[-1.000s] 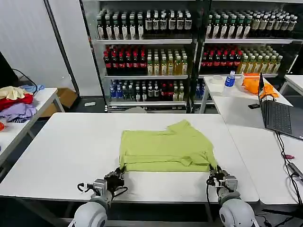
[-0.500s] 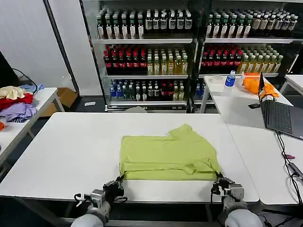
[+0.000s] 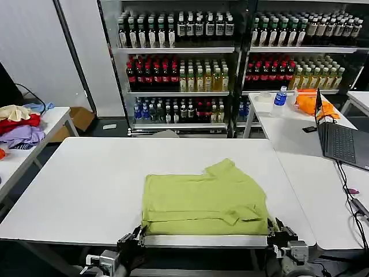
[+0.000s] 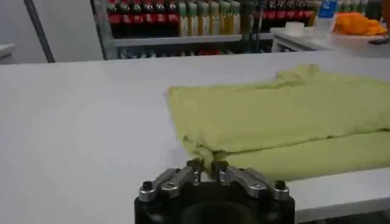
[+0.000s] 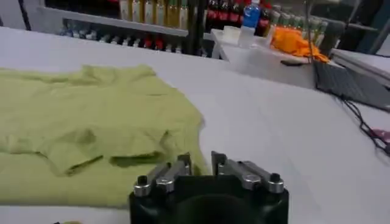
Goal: Fold and organize the clothes.
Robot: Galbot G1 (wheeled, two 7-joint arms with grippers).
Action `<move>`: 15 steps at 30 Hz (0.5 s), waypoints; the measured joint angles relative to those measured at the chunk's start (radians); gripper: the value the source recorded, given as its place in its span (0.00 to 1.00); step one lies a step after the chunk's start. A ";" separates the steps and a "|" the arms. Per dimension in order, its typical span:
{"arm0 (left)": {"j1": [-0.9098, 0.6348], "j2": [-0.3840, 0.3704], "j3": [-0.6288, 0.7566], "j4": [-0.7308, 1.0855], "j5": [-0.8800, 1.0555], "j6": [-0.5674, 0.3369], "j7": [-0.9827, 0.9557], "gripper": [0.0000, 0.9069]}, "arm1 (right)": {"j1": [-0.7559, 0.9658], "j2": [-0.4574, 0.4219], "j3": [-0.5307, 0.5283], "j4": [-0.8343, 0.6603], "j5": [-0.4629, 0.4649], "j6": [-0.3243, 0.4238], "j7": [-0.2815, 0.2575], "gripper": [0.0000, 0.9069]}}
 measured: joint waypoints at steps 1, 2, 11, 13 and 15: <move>0.008 0.001 -0.004 -0.008 0.001 0.000 0.000 1.00 | 0.000 -0.002 0.003 0.008 0.001 0.001 0.001 1.00; 0.016 0.003 -0.008 -0.018 0.002 0.000 0.001 1.00 | 0.000 -0.004 0.004 0.013 0.002 0.002 0.002 1.00; 0.018 0.035 -0.052 -0.059 -0.003 -0.004 0.003 1.00 | 0.141 -0.031 -0.036 -0.033 0.047 -0.008 0.032 1.00; -0.004 0.047 -0.055 -0.049 -0.018 -0.002 -0.001 1.00 | 0.204 -0.034 -0.061 -0.074 0.061 -0.009 0.043 1.00; -0.039 0.057 -0.054 -0.028 -0.038 0.002 -0.005 1.00 | 0.273 -0.033 -0.093 -0.122 0.078 -0.010 0.052 1.00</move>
